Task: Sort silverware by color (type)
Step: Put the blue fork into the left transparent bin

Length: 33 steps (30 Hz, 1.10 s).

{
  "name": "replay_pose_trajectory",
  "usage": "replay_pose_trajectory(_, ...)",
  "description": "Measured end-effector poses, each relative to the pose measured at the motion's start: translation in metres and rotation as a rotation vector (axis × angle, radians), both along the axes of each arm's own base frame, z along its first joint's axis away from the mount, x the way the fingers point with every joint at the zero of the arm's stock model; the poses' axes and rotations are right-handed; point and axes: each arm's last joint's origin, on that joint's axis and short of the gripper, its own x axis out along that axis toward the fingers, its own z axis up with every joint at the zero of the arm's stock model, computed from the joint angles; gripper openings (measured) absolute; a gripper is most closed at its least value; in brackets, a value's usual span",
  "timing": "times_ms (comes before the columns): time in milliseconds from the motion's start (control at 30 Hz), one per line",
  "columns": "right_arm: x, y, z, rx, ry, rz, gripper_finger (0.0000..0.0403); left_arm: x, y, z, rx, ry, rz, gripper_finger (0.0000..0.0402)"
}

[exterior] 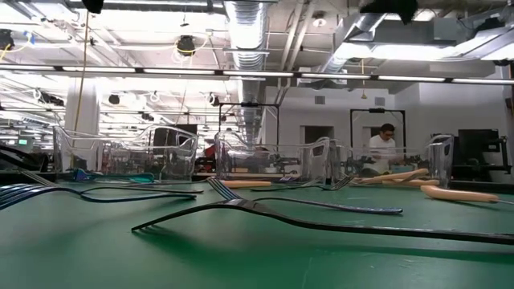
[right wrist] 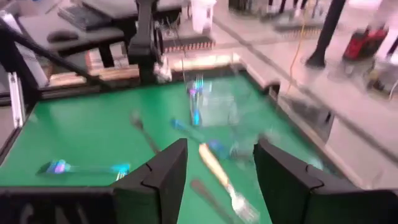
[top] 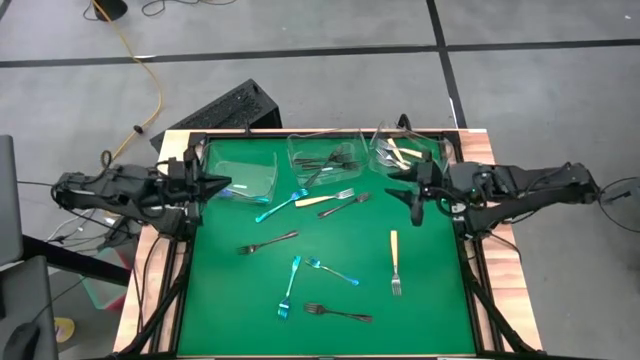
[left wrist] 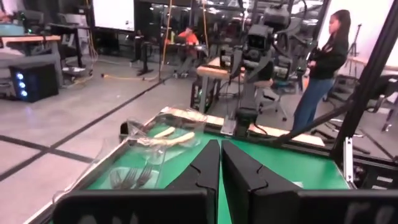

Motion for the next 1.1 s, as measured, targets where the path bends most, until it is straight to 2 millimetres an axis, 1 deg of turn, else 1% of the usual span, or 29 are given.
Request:
replay_pose_trajectory(100,-0.003,0.000,-0.013,0.076,-0.001,-0.019,0.0205,0.000,0.001,-0.005,-0.006,0.028,0.035,0.0000)
replay_pose_trajectory(167,-0.003,-0.001,-0.023,0.117,0.040,-0.014,0.0205,0.004,0.001,-0.008,-0.011,0.034,0.053,0.0002)
replay_pose_trajectory(233,-0.001,0.000,-0.027,0.150,0.061,-0.011,0.0205,0.012,-0.002,-0.016,-0.005,0.087,0.021,0.0010)
replay_pose_trajectory(300,0.003,0.001,-0.032,0.166,0.096,-0.022,0.0205,0.026,-0.006,-0.024,-0.005,0.142,-0.045,0.0025)
replay_pose_trajectory(400,0.009,0.001,-0.036,0.171,0.117,-0.025,0.0205,0.047,-0.013,-0.039,-0.015,0.243,-0.099,0.0053)
replay_pose_trajectory(533,0.017,0.003,-0.041,0.169,0.149,-0.029,0.0205,0.074,-0.018,-0.055,-0.021,0.348,-0.096,0.0091)
replay_pose_trajectory(633,0.022,0.004,-0.046,0.184,0.176,-0.010,0.0205,0.094,-0.022,-0.067,-0.045,0.398,-0.084,0.0110)
replay_pose_trajectory(767,0.030,0.006,-0.053,0.196,0.217,0.004,0.0205,0.119,-0.026,-0.087,-0.025,0.522,-0.049,0.0120)
replay_pose_trajectory(867,0.034,0.006,-0.057,0.193,0.239,0.001,0.0205,0.140,-0.028,-0.096,-0.010,0.588,-0.020,0.0121)
replay_pose_trajectory(1000,0.037,0.007,-0.060,0.193,0.257,0.000,0.0205,0.162,-0.030,-0.110,-0.016,0.678,-0.036,0.0121)
replay_pose_trajectory(1100,0.037,0.007,-0.060,0.195,0.253,0.000,0.0205,0.173,-0.026,-0.124,-0.064,0.714,0.064,0.0121)
